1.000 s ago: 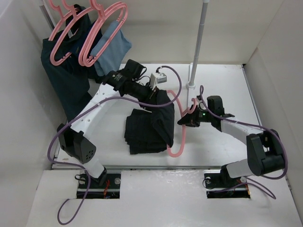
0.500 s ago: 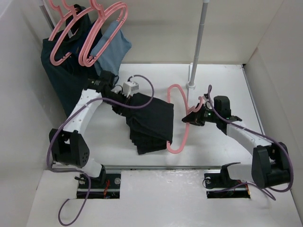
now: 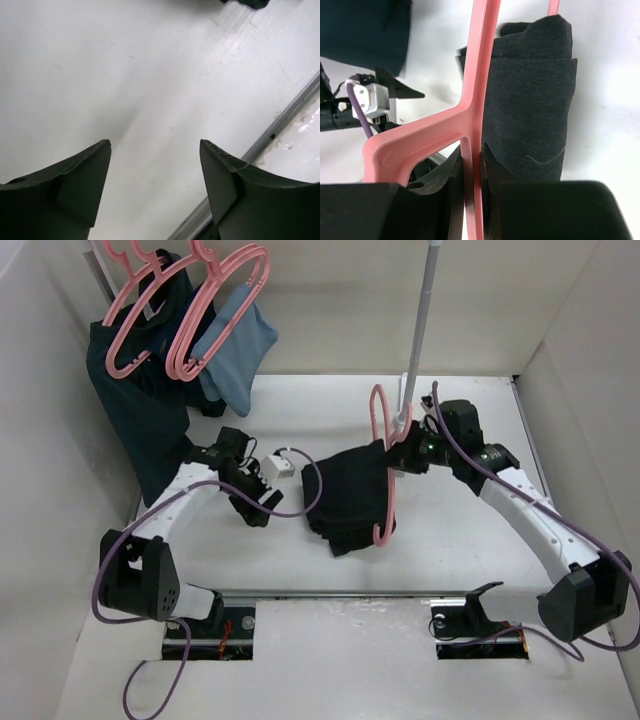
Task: Place the trousers on the hanger
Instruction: Place the hanger at the clothesline.
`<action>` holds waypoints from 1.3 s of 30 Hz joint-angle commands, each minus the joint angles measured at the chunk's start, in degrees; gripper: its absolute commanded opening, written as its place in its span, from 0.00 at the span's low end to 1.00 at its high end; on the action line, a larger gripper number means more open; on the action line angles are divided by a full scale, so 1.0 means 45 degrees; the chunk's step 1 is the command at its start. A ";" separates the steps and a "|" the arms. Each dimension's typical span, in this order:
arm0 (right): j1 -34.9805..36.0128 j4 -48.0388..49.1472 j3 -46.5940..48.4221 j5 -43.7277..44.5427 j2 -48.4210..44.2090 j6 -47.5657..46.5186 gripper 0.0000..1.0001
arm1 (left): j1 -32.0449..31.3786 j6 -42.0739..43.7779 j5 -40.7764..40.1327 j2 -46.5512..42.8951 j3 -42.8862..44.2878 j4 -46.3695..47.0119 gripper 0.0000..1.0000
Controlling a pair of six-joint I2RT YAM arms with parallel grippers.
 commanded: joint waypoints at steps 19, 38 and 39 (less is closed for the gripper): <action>0.4778 -0.0842 0.7504 0.5532 0.2163 0.2065 0.00 | -0.4326 -0.7624 0.5213 -0.0608 0.7009 0.2319 1.00; 0.5286 -0.0256 0.8773 0.5045 0.3333 0.2182 0.00 | -0.4757 -0.8001 0.3902 -0.0002 0.5468 0.2321 0.61; 0.5286 -0.0255 0.8774 0.4792 0.3335 0.2182 0.00 | -0.4757 -0.8001 0.3903 -0.0002 0.5466 0.2321 0.54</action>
